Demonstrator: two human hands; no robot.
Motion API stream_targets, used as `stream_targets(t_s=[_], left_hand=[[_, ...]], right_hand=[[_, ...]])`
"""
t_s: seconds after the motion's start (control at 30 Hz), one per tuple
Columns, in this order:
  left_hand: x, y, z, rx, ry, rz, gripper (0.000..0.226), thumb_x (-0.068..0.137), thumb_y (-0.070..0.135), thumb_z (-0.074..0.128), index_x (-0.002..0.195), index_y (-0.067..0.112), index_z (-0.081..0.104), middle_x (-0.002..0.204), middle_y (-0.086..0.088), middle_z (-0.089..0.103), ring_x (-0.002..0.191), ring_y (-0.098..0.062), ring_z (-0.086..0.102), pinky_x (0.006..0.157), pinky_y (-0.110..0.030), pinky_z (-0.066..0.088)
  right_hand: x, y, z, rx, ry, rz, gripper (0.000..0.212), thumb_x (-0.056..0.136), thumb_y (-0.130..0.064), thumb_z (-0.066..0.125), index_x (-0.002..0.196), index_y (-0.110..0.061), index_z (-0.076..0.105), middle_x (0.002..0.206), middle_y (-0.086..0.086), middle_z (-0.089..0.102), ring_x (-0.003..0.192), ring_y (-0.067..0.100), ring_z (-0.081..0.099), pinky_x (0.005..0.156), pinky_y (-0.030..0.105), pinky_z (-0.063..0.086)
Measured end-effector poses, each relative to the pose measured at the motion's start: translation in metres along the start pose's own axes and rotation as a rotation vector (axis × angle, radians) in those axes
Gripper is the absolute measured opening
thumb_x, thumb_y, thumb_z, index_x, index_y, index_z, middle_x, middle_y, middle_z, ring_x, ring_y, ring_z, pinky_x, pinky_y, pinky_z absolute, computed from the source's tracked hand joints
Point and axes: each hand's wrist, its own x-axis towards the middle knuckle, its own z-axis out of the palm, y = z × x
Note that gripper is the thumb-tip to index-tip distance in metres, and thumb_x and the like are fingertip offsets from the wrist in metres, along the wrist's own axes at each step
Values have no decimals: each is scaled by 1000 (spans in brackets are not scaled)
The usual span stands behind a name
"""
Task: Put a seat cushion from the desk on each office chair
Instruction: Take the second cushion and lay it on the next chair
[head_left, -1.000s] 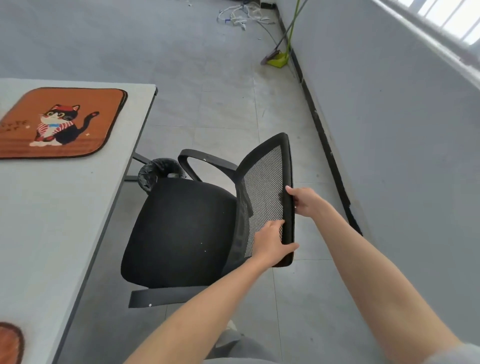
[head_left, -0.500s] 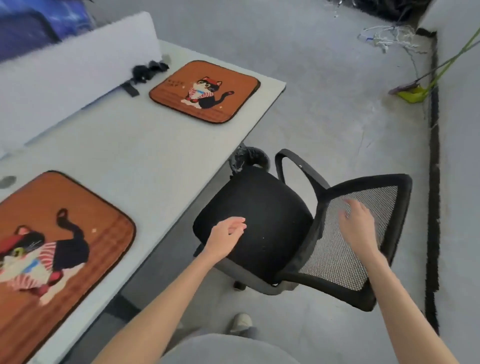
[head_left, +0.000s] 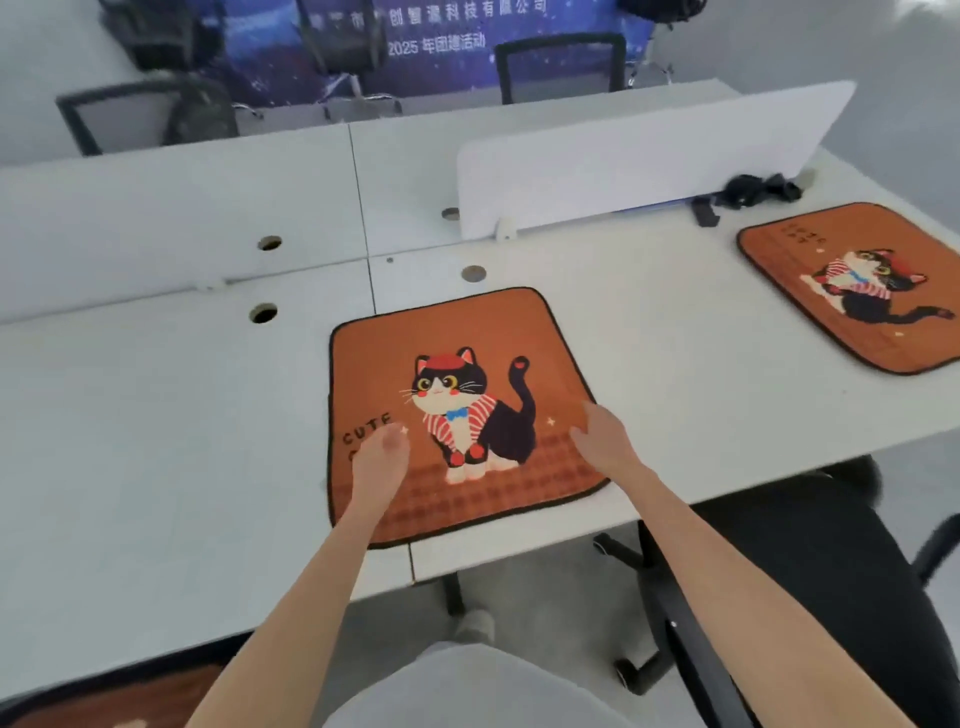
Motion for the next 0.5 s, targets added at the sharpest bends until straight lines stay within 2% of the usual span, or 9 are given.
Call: stream_targets(t_s=[0.07,0.13,0.27,0.37,0.43,0.5], left_hand=[[22,-14,-22,-6,77,-69,39,91,12,45,129,4,48,131,-16,55,122,-33,50,102,-38,38],[40,-26,-38,4,109,-135,40,89,12,47,126,-2,46,128,-22,55,120,-38,50,100,-41,38],[61,-39,-46,1,74,-268,51,88,16,51,131,-8,34,132,-26,48,121,-39,46,99,-41,38],[77,-42,-44,-41,78,-279,52,86,15,52,129,-6,34,118,-24,56,108,-37,54,88,-40,43],[83,-42,-42,-57,79,-289,52,86,14,53,131,-5,36,109,-19,58,100,-34,56,81,-36,44],[86,-41,-39,-3,86,-218,42,87,13,53,125,-3,47,111,-19,62,99,-35,59,79,-35,45]], right_hand=[[29,-13,16,-116,8,46,55,91,-18,48,140,0,28,143,23,36,131,37,35,110,42,28],[47,-19,30,-195,10,120,60,91,-22,48,141,-2,22,145,24,30,133,40,29,110,47,28],[59,-24,48,-257,80,243,63,90,-29,50,142,-8,21,149,18,22,138,37,18,109,51,25],[68,-23,47,-212,149,356,67,90,-30,52,142,-6,19,149,18,23,137,36,21,109,50,25],[72,-22,42,-228,178,401,68,88,-32,55,141,-4,21,145,19,31,132,36,29,106,49,29],[74,-19,35,-271,211,404,63,87,-32,57,136,-4,29,137,20,40,126,35,38,101,46,36]])
